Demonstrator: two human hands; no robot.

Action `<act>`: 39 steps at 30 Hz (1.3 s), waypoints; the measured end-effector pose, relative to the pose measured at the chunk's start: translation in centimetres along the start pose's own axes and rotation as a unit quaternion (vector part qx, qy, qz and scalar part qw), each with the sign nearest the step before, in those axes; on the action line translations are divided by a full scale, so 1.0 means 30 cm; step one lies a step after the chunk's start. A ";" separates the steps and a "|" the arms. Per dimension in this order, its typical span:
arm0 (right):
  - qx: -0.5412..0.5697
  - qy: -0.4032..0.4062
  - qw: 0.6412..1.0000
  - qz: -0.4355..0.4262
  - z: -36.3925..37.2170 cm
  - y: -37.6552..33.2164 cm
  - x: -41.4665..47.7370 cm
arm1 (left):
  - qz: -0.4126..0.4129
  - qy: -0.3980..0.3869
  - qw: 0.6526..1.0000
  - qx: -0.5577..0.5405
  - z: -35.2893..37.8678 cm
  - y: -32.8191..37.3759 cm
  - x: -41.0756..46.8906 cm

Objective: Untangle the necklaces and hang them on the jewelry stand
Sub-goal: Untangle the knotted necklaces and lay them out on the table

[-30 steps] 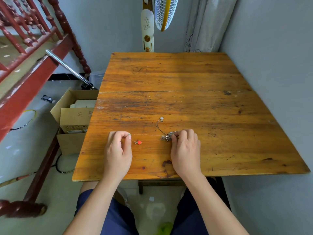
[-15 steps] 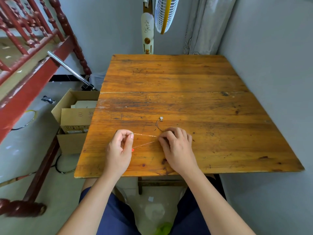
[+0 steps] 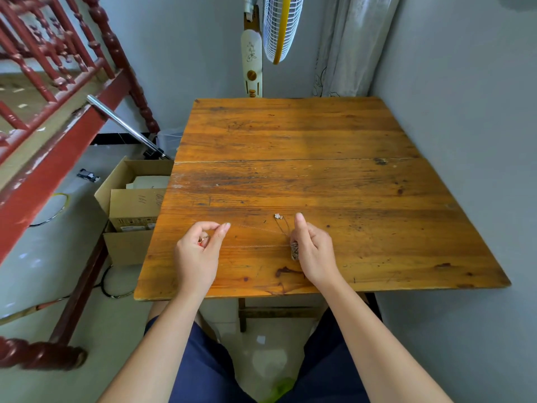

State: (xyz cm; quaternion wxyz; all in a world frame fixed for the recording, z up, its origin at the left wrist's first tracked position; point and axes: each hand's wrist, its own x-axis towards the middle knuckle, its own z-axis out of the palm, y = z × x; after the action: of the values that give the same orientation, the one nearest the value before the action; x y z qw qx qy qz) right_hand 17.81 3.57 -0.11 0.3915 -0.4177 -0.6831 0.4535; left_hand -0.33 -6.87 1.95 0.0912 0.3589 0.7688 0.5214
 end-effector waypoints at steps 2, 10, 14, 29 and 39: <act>0.012 -0.022 1.000 0.001 0.000 -0.005 0.000 | -0.013 0.023 1.000 -0.013 0.001 0.013 0.002; -0.175 -0.111 0.977 -0.049 -0.006 0.009 -0.012 | -0.049 0.108 0.992 -0.051 0.008 0.053 0.058; -0.078 -0.125 0.988 0.042 -0.024 -0.002 0.006 | -0.055 0.115 0.990 -0.064 0.010 0.074 0.074; -0.001 0.046 0.991 0.122 -0.112 0.008 0.021 | -0.110 0.144 0.982 -0.060 -0.040 -0.006 0.115; 0.219 0.297 0.910 0.190 -0.183 -0.019 0.046 | -0.150 0.171 0.974 -0.017 -0.054 -0.066 0.131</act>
State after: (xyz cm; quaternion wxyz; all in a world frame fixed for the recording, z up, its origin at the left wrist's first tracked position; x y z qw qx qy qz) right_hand 22.23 6.31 2.18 0.5644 -0.5590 -0.3260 0.5125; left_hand -4.92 -5.91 1.86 0.0413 0.1435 0.8089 0.5686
